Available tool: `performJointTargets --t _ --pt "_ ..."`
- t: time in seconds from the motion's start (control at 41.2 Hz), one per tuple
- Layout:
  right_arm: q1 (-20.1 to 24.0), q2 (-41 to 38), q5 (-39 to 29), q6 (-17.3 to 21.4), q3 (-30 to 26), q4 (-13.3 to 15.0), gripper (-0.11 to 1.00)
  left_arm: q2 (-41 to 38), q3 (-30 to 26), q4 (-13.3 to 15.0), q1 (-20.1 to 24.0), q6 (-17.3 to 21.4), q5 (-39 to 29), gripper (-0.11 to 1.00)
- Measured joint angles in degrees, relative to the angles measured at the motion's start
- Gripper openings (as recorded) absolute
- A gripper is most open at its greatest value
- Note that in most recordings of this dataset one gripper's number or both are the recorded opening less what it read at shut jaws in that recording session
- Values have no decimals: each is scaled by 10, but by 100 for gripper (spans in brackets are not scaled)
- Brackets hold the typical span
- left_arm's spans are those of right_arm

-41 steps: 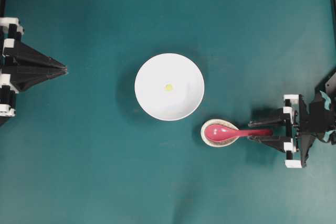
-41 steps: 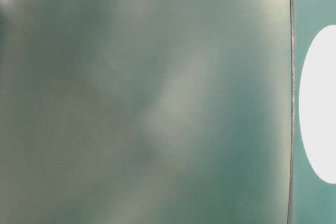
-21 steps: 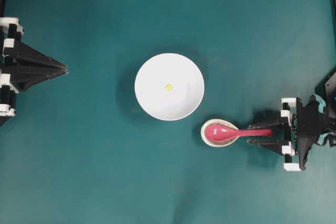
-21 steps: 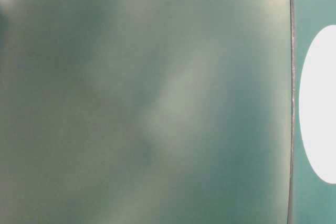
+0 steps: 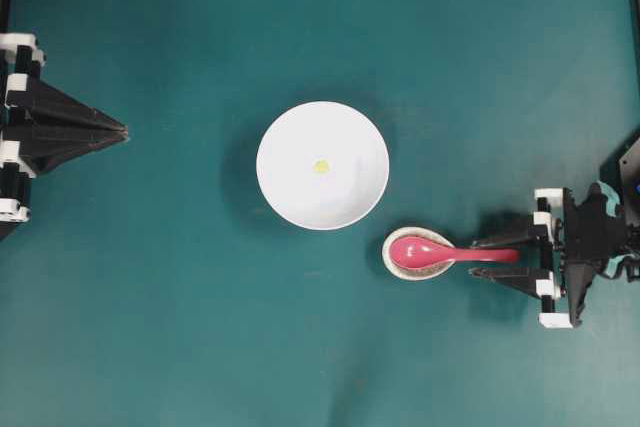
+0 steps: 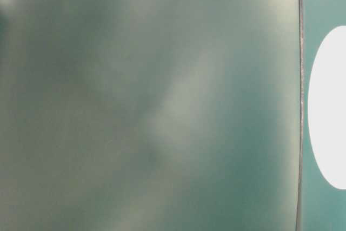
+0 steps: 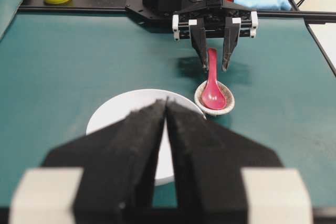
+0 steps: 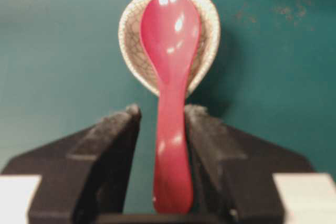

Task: Scoop the yellow hexagonal prism block from the bowl with a spoon using the right arm.
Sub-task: 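Open the right gripper and move it down to the pink spoon handle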

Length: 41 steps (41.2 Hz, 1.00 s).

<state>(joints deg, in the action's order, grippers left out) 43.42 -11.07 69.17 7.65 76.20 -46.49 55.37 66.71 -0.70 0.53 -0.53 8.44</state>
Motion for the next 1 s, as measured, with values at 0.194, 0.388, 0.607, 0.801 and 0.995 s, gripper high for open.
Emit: performJointTargets --t 0.194,0.388,0.607,0.801,0.995 --pt "-3 1 -12 0 -3 -1 45 1 0 0 -1 0 0 10" --pt "-27 2 -41 1 -12 0 45 1 0 0 -1 2 0 10" --pt "-39 2 -54 0 -15 0 45 1 0 -1 0 3 0 10" --pt "-39 4 -54 0 -15 0 45 1 0 0 0 4 0 10" --pt "-39 21 -55 -2 -13 0 45 1 0 0 0 4 0 10"
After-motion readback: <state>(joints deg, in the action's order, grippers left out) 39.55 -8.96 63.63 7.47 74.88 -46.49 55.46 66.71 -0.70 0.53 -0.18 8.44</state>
